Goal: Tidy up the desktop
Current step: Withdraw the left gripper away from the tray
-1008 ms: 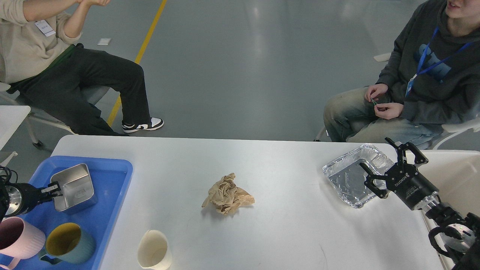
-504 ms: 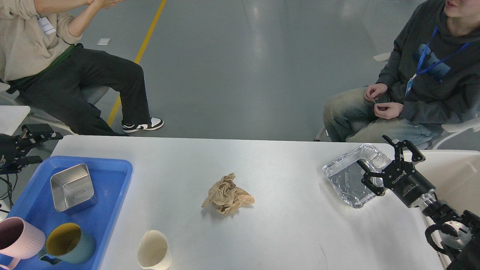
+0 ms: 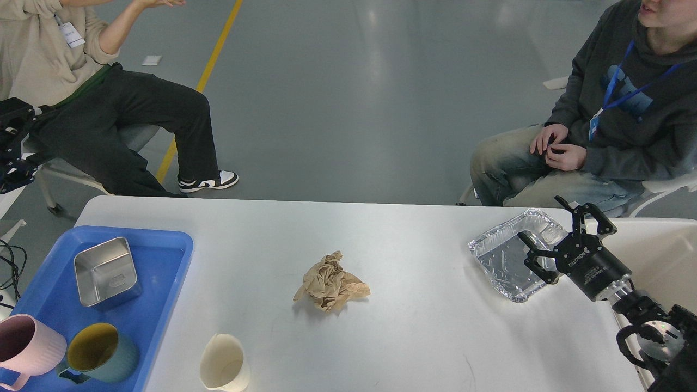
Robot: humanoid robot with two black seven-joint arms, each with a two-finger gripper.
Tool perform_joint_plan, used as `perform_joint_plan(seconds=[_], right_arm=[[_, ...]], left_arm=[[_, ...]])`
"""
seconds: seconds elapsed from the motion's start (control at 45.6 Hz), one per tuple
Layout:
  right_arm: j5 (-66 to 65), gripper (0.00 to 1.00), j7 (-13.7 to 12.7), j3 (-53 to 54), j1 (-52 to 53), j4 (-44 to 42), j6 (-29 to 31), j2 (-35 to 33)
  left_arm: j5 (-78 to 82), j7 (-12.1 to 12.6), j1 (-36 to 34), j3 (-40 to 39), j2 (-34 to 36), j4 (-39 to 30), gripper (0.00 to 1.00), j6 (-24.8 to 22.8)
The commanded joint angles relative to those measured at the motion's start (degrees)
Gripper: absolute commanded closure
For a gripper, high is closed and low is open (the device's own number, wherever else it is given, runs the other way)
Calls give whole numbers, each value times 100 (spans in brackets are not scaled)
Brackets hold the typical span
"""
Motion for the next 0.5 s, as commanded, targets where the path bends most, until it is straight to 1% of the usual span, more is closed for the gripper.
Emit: perform_joint_plan(seconds=[0.0,0.131,0.175,0.263,0.329,0.416,0.482], right_arm=[[0,0,1,0,10,8,8,-9],[0,0,1,0,10,69,-1,-36],[9,0,9,9,10,69,-10,-36],[9,0,1,17,27,69,-36,-44],[9,0,1,35,71,52,-45,-62],[9,0,1,53,141,-18,-54,-62],[9,0,1,79,185,-27,-71,-62]], left_arm=[[-172,-6,6,-810,-505,-3,3,108],[-180,-41,23,-1531,-1085,-21,3,99],[-180,-111,50,-1742,-1322,-21,3,99],[-172,-340,67,-1971,-1736,-21,2,126],[-189,-384,111,-2059,-1990,-21,2,99],[-434,-332,444,-2436,-2377,-21,2,38],[-576,-165,717,-2841,-2580,-21,2,11]])
